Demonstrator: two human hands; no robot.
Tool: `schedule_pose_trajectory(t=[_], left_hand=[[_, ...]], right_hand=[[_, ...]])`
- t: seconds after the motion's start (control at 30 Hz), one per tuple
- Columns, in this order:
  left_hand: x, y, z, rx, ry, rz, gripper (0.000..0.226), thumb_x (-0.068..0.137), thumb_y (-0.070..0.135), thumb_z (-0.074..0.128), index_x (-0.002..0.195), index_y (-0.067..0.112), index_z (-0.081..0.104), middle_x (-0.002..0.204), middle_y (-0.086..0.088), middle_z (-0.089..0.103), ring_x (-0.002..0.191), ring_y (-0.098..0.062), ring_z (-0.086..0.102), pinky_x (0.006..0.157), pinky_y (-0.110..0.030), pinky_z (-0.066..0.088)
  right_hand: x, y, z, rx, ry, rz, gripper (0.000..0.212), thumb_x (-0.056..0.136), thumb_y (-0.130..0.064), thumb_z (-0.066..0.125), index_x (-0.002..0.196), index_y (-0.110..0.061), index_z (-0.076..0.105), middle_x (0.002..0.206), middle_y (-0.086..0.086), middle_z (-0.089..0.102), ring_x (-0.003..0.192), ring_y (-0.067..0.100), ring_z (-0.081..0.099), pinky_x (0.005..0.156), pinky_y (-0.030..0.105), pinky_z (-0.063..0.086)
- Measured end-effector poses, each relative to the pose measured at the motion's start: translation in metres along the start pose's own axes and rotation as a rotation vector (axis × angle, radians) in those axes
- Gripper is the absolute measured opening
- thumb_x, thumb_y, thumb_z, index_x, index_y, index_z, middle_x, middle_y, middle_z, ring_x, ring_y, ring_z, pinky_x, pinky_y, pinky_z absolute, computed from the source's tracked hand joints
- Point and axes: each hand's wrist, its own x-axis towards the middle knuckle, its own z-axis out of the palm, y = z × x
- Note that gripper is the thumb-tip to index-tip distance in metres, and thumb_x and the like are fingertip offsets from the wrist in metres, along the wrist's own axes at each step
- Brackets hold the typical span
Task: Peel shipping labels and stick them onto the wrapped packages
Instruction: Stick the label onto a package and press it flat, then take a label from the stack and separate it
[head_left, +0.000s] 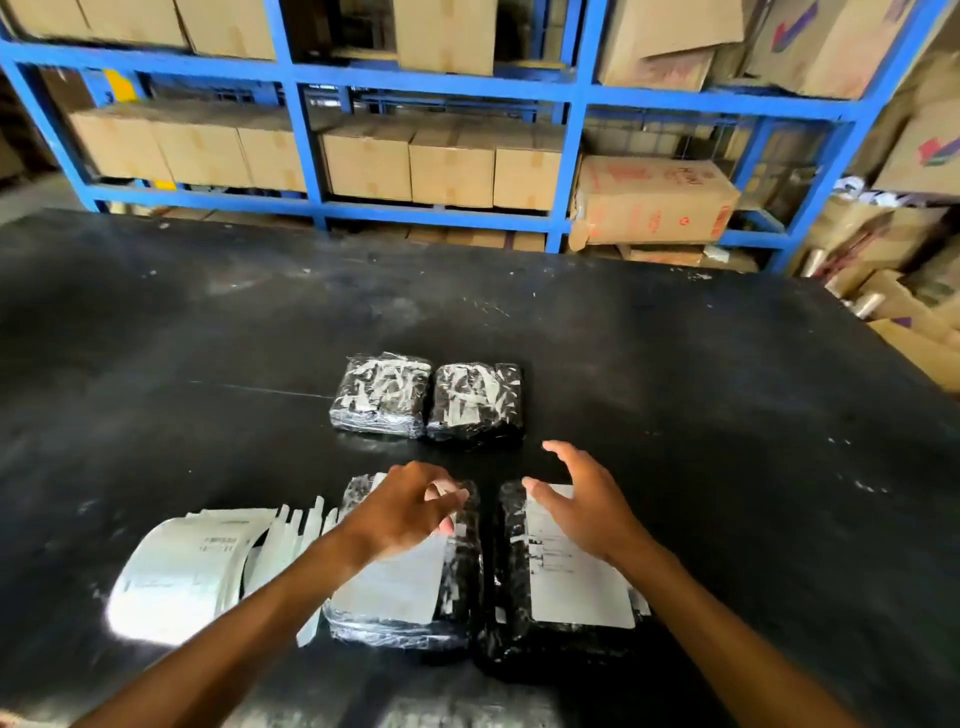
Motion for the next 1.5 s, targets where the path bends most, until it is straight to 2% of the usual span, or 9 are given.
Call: schedule_pose_trajectory(t=[0.23, 0.4, 0.57, 0.77, 0.9, 1.07, 1.23, 1.37, 1.5], left_hand=[[-0.046, -0.114, -0.093, 0.019, 0.255, -0.165, 0.015, 0.092, 0.024, 0.057, 0.081, 0.019, 0.067, 0.067, 0.007, 0.07, 0.062, -0.002, 0.067, 0.065, -0.015, 0.05], [-0.078, -0.22, -0.145, 0.069, 0.342, -0.34, 0.015, 0.089, 0.024, 0.061, 0.092, 0.013, 0.071, 0.091, -0.003, 0.073, 0.078, -0.01, 0.067, 0.07, -0.02, 0.048], [-0.095, -0.283, -0.161, 0.062, 0.321, -0.471, 0.022, 0.082, 0.041, 0.067, 0.077, 0.02, 0.068, 0.087, -0.001, 0.073, 0.079, -0.015, 0.069, 0.074, -0.03, 0.055], [-0.092, -0.306, -0.15, -0.145, 0.235, -0.472, 0.027, 0.07, 0.042, 0.079, 0.062, 0.025, 0.058, 0.068, 0.011, 0.063, 0.064, 0.001, 0.059, 0.055, -0.012, 0.044], [-0.091, -0.316, -0.149, -0.317, 0.204, -0.477, 0.025, 0.074, 0.033, 0.078, 0.064, 0.017, 0.062, 0.069, 0.004, 0.066, 0.066, -0.009, 0.062, 0.06, -0.018, 0.047], [-0.097, -0.313, -0.162, -0.323, 0.127, -0.41, 0.022, 0.085, 0.032, 0.066, 0.071, 0.016, 0.063, 0.079, 0.012, 0.066, 0.073, 0.0, 0.062, 0.058, -0.017, 0.047], [-0.101, -0.309, -0.175, -0.273, 0.157, -0.389, 0.021, 0.083, 0.038, 0.066, 0.067, 0.024, 0.064, 0.081, 0.012, 0.066, 0.075, -0.002, 0.064, 0.058, -0.018, 0.049], [-0.104, -0.297, -0.192, -0.429, 0.196, -0.397, 0.011, 0.083, 0.027, 0.069, 0.082, 0.017, 0.066, 0.083, 0.003, 0.07, 0.076, -0.008, 0.064, 0.06, -0.02, 0.047], [-0.1, -0.286, -0.217, -0.569, 0.18, -0.356, 0.017, 0.091, 0.023, 0.06, 0.09, 0.008, 0.068, 0.091, -0.009, 0.073, 0.084, -0.021, 0.065, 0.073, -0.028, 0.05]], right_hand=[[0.057, -0.116, 0.106, 0.03, -0.145, -0.229, 0.043, 0.088, -0.03, 0.063, 0.128, -0.014, 0.055, 0.129, 0.007, 0.059, 0.122, 0.016, 0.052, 0.099, 0.024, 0.038], [0.081, -0.186, 0.206, -0.032, -0.33, -0.284, 0.037, 0.086, -0.033, 0.063, 0.118, -0.016, 0.062, 0.12, 0.005, 0.066, 0.113, 0.016, 0.06, 0.095, 0.028, 0.047], [0.079, -0.215, 0.279, -0.161, -0.458, -0.207, 0.033, 0.085, -0.028, 0.06, 0.114, -0.013, 0.064, 0.117, 0.011, 0.067, 0.105, 0.021, 0.064, 0.085, 0.026, 0.049], [0.072, -0.214, 0.308, -0.274, -0.494, -0.15, 0.034, 0.089, -0.027, 0.057, 0.119, -0.01, 0.061, 0.124, 0.007, 0.065, 0.11, 0.022, 0.063, 0.084, 0.023, 0.046], [0.076, -0.214, 0.308, -0.246, -0.47, -0.124, 0.031, 0.089, -0.026, 0.059, 0.115, -0.01, 0.063, 0.12, 0.009, 0.067, 0.107, 0.021, 0.065, 0.082, 0.023, 0.048], [0.079, -0.217, 0.309, -0.174, -0.488, -0.097, 0.031, 0.089, -0.026, 0.058, 0.116, -0.009, 0.062, 0.116, 0.01, 0.068, 0.101, 0.019, 0.066, 0.078, 0.022, 0.05], [0.082, -0.213, 0.307, -0.132, -0.452, -0.097, 0.027, 0.087, -0.027, 0.059, 0.109, -0.012, 0.065, 0.108, 0.008, 0.071, 0.094, 0.017, 0.068, 0.084, 0.029, 0.056], [0.084, -0.211, 0.303, -0.08, -0.379, -0.113, 0.026, 0.088, -0.026, 0.06, 0.109, -0.011, 0.067, 0.103, 0.006, 0.072, 0.093, 0.015, 0.068, 0.084, 0.027, 0.055], [0.081, -0.223, 0.293, 0.065, -0.276, -0.125, 0.047, 0.087, -0.044, 0.057, 0.08, 0.002, 0.065, 0.078, 0.01, 0.071, 0.071, 0.009, 0.062, 0.069, 0.031, 0.05]])
